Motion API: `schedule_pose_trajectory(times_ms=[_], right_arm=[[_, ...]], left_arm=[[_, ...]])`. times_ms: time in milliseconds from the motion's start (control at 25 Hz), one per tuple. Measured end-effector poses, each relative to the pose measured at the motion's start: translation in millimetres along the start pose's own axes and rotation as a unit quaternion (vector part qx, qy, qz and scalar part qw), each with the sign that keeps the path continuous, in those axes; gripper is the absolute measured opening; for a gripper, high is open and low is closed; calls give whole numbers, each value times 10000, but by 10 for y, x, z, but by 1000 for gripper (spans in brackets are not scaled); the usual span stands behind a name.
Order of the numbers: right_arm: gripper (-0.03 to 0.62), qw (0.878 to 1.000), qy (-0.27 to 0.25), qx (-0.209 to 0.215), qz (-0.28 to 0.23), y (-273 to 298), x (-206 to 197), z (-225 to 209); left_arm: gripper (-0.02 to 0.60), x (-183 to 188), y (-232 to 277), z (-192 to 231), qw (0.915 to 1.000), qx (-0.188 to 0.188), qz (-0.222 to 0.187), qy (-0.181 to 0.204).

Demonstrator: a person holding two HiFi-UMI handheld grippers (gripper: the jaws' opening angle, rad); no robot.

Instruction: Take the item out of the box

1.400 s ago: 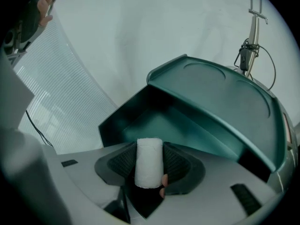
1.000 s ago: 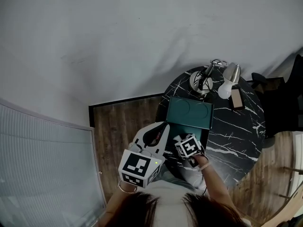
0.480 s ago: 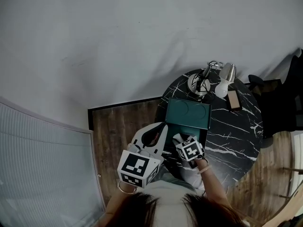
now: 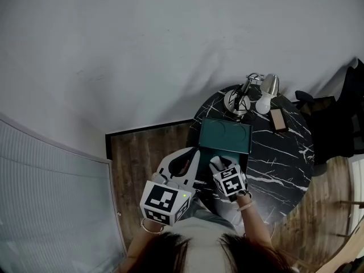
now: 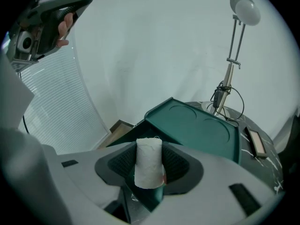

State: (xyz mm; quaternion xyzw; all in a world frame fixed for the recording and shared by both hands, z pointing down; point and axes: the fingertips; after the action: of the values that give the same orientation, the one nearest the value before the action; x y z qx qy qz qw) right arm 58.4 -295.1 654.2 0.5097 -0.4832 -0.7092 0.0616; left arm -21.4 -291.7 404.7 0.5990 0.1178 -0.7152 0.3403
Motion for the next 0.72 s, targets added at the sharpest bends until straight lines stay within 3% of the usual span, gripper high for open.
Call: schedule_pose_trajectory(times_ms=[720], right_arm=[[183, 9924, 295, -630, -1015, -728, 365, -59]], left_arm=[[11, 49, -328, -247, 9998, -64, -185, 93]])
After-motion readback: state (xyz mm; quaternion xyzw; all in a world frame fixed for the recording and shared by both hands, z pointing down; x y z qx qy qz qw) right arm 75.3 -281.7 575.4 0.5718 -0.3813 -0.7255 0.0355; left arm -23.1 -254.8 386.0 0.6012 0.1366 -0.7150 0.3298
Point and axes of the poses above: the fingertips, and each gripper's own axes: y forward along the fingers, z to its left, x out of its top, and after that the axes turned 5 degrees about -y, right-handed
